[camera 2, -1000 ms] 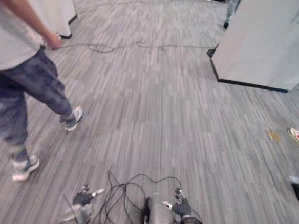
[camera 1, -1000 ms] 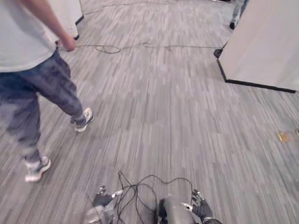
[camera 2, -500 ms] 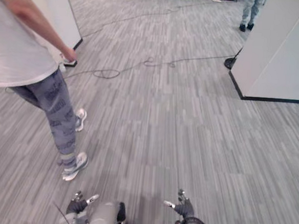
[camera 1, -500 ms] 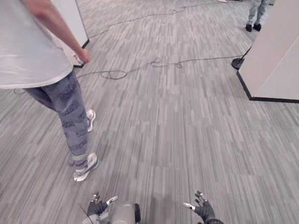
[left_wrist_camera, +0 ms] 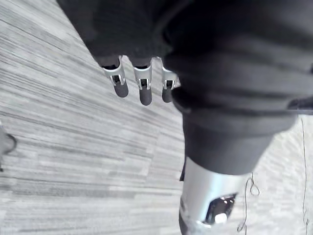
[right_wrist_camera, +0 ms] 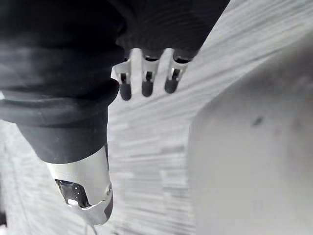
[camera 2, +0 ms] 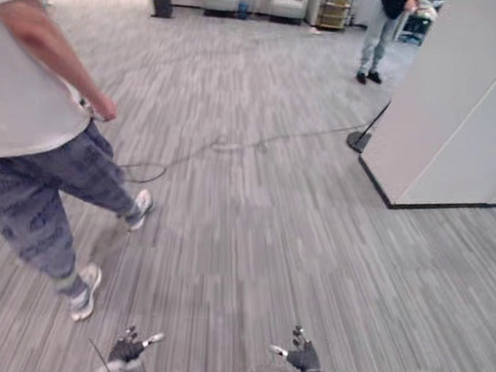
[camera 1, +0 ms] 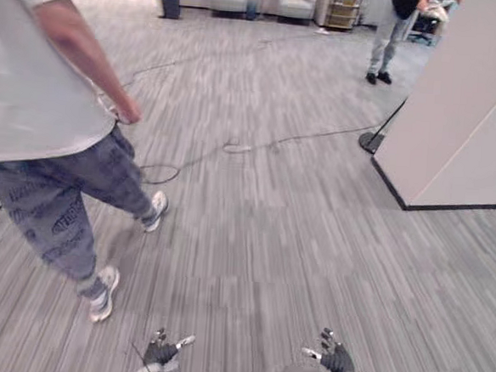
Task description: Organize washtable
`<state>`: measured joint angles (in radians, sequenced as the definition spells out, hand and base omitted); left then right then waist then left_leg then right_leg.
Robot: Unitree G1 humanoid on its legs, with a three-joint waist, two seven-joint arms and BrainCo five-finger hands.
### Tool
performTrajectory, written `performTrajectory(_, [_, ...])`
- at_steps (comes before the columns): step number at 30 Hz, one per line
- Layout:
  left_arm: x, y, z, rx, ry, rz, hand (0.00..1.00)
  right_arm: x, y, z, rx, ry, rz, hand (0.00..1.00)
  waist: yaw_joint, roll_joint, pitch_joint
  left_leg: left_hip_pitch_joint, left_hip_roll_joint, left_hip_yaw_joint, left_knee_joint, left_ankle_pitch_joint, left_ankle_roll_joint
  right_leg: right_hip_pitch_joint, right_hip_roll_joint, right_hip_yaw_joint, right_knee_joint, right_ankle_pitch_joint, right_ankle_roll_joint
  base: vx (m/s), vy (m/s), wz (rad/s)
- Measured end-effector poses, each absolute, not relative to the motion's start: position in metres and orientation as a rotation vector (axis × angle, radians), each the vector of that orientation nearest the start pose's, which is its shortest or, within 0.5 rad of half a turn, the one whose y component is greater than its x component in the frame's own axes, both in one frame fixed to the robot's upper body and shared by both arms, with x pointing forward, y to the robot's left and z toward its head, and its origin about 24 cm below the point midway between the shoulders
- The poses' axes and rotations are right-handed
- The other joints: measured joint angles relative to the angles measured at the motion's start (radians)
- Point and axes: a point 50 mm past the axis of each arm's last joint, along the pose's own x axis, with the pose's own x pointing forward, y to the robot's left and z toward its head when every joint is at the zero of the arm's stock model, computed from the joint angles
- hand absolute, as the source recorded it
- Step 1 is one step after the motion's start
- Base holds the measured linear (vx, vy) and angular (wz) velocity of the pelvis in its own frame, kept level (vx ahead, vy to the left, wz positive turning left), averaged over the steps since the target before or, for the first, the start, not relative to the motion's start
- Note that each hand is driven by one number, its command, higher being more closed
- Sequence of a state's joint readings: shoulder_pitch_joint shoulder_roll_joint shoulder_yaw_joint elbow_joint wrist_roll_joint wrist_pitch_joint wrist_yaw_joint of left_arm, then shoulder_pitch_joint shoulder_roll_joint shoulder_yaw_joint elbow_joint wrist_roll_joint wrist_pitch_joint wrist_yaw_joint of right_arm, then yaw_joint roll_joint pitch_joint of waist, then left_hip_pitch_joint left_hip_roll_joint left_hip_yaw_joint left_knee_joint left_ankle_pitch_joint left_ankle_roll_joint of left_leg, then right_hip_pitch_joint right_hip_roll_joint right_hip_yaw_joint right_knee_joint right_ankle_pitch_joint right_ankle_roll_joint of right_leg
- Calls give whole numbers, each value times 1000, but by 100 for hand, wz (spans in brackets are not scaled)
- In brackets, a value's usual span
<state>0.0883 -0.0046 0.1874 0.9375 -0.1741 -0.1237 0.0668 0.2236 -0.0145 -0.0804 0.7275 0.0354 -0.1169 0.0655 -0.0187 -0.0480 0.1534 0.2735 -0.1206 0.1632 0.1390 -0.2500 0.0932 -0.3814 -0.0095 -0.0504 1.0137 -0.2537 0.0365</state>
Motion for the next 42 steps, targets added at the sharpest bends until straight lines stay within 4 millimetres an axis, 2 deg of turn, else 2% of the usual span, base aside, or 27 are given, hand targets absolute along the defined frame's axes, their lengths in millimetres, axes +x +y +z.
performTrajectory(2, [129,172,-147,-219,890,328,0,118,-173,-132,89,792,-101,0,-23,-9,20,63,-1,-40,-3,-2,-16,-27,5,-80,-276,27,-29,697,108,87])
performTrajectory(4, [133,155,-147,-207,888,257,0,118,-173,-133,88,794,-99,0,-23,-9,18,153,-6,-137,6,-27,-56,-36,35,-143,-640,153,-98,954,70,100])
performTrajectory(5, [132,154,-147,-206,893,254,0,118,-172,-133,89,795,-99,0,-23,-11,16,165,-6,-156,24,-34,-68,-42,42,-146,-654,171,-131,881,8,105])
performTrajectory(6, [127,152,-149,-211,904,257,0,120,-170,-131,101,788,-103,0,-33,-8,14,165,-5,-190,119,-49,-94,-39,50,-156,-641,252,-227,896,-19,105])
performTrajectory(7, [127,147,-149,-227,909,253,0,123,-177,-129,85,775,-113,0,-42,34,13,101,20,-183,310,-31,-130,-34,51,-163,-576,287,-211,1049,4,88])
performTrajectory(8, [127,151,-149,-237,906,278,0,127,-183,-125,64,758,-114,0,-41,65,15,8,56,-172,511,80,-174,-1,78,-167,-574,237,-208,854,22,27])
performTrajectory(9, [124,157,-150,-257,906,324,0,132,-187,-123,44,745,-107,0,-29,91,27,-84,85,-147,696,290,-224,55,104,-145,-599,206,-206,829,33,-28])
performTrajectory(10, [123,164,-149,-271,899,367,0,133,-189,-122,29,743,-103,0,-20,109,45,-169,126,-110,867,287,-218,127,130,-129,-626,176,-207,843,8,-55])
performTrajectory(11, [121,176,-148,-266,887,409,0,133,-188,-125,28,760,-109,0,-11,102,65,-258,180,-56,1040,245,-164,238,145,-96,-653,134,-216,835,7,-56])
performTrajectory(13, [115,187,-146,-237,872,426,0,128,-180,-131,30,800,-86,0,30,65,65,-377,212,-10,1103,167,-125,397,141,-15,-721,88,-209,794,36,-91])
performTrajectory(16, [111,192,-143,-233,843,442,0,131,-165,-132,40,800,-37,0,61,45,52,-561,227,20,872,74,-127,561,97,81,-835,42,-169,770,146,-88])
performTrajectory(17, [113,193,-141,-235,823,443,0,133,-158,-133,47,808,-17,0,63,43,51,-619,211,42,638,72,-127,633,58,118,-881,15,-155,822,234,-60])
performTrajectory(19, [112,188,-141,-243,824,440,0,130,-156,-137,58,842,-18,0,74,58,41,-614,188,20,286,111,-172,680,33,179,-887,3,-139,829,309,-95])
performTrajectory(21, [110,186,-143,-247,833,430,0,125,-157,-141,51,868,-22,0,97,68,20,-581,183,3,207,230,-98,704,16,250,-802,-40,-119,947,441,-110])
performTrajectory(22, [109,197,-142,-224,827,443,0,120,-149,-143,76,883,-19,0,98,7,-7,-552,136,33,239,201,-43,660,-29,272,-639,-64,-75,716,340,-62])
performTrajectory(23, [108,201,-141,-216,827,449,0,119,-147,-143,82,881,-18,0,88,-14,-12,-534,118,46,252,173,-22,617,-40,280,-523,-49,-48,1001,449,-55])
performTrajectory(24, [106,207,-142,-199,834,455,0,117,-145,-143,86,881,-17,0,81,-44,-12,-481,89,68,264,110,-1,522,-49,306,-266,44,55,749,349,-32])
performTrajectory(25, [107,210,-142,-189,848,454,0,117,-146,-142,84,876,-19,0,71,-55,-7,-403,60,73,257,70,15,437,-61,295,-61,78,92,888,413,-27])
performTrajectory(29, [102,199,-149,-192,902,421,0,121,-160,-139,26,844,-22,0,56,-8,10,-110,42,71,102,52,17,255,-60,128,49,-6,27,577,272,-27])
performTrajectory(32, [117,192,-148,-199,891,391,0,129,-165,-130,25,784,-45,0,24,-8,24,8,32,19,12,24,13,62,-18,0,-140,-30,0,526,158,39])
performTrajectory(35, [127,171,-147,-221,885,332,0,124,-172,-132,44,798,-89,0,3,-8,27,116,23,-68,-15,-17,-58,27,12,-106,-580,112,-70,644,60,88])
performTrajectory(36, [127,169,-147,-218,886,326,0,121,-172,-133,45,804,-91,0,3,-10,27,131,19,-88,-8,-24,-68,25,9,-118,-616,138,-82,882,-46,101])
performTrajectory(37, [126,167,-148,-225,889,325,0,121,-172,-133,48,805,-93,0,-2,-11,24,151,16,-131,31,-31,-81,27,6,-119,-612,223,-169,770,-73,84])
performTrajectory(38, [126,166,-148,-230,889,325,0,121,-171,-133,46,806,-91,0,-9,-8,19,150,20,-147,63,-31,-81,27,5,-113,-590,269,-188,766,-88,87])
performTrajectory(39, [124,163,-148,-240,895,327,0,123,-175,-131,34,797,-90,0,-10,20,13,130,46,-159,131,-31,-82,31,10,-132,-554,256,-153,583,-59,57])
performTrajectory(40, [122,161,-149,-254,900,336,0,127,-179,-128,19,780,-89,0,-13,42,5,80,72,-154,250,-19,-98,51,19,-150,-547,217,-147,869,-72,40])
performTrajectory(42, [121,165,-149,-283,896,381,0,135,-183,-122,-23,748,-63,0,-16,94,28,-95,124,-107,632,243,-162,145,64,-139,-591,152,-148,799,-51,-16])
